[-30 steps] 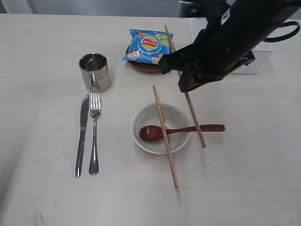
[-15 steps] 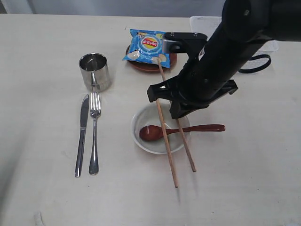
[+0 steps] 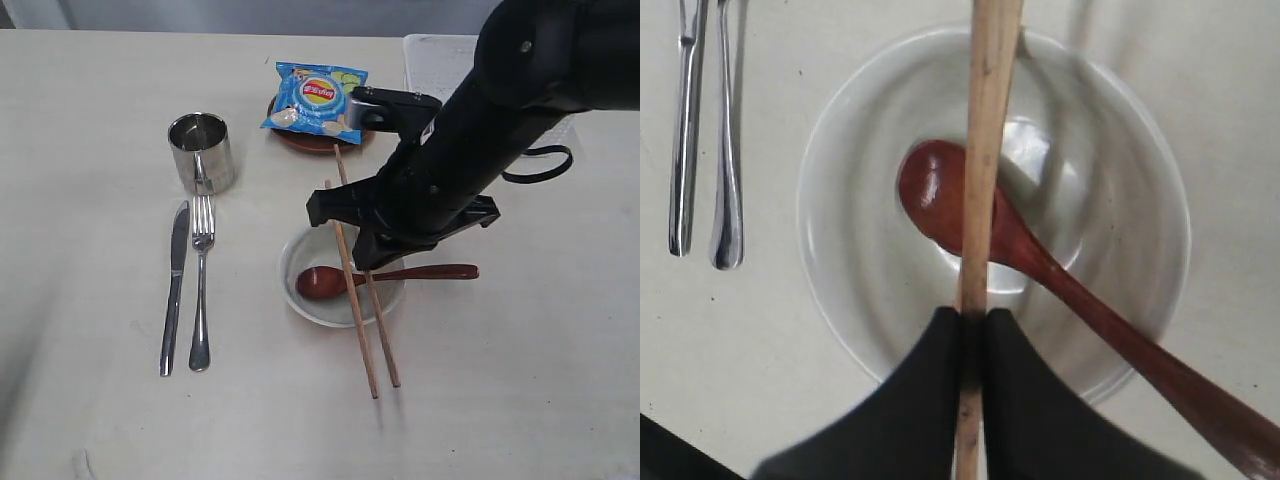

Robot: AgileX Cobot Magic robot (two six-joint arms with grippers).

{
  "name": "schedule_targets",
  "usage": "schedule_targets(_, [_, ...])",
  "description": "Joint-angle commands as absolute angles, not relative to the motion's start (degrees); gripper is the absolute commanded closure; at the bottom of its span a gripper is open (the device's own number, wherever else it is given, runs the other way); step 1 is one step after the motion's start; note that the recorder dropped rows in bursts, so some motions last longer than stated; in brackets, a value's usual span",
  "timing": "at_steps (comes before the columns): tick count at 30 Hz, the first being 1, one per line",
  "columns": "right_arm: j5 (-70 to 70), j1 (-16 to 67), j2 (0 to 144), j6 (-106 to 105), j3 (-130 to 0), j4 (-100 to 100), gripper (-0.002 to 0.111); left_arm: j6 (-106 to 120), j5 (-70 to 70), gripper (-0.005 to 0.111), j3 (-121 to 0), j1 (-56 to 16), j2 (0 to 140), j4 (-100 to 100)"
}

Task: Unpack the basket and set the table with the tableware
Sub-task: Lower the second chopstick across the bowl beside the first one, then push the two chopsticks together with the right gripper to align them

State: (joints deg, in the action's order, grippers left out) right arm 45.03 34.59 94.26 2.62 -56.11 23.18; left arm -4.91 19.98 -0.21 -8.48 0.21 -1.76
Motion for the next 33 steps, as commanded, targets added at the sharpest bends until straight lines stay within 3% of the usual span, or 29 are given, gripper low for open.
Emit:
schedule_targets(1, [44.2,33.22,94.44,2.75,-55.9,23.43,0.109,-4.73,19.85,0.107,0.0,-8.75,0.0,-1.71])
schedule_targets(28, [45.27,32.11,97.87,0.76,-55.9,24.4,0.108,-4.73,19.85,0.107,0.0,-8.75,0.0,-1.71])
schedule_targets(33, [45.27,32.11,97.87,-1.47,-55.9,27.31,0.083,-4.73,19.85,0.107,0.0,-8.75,0.0,-1.71])
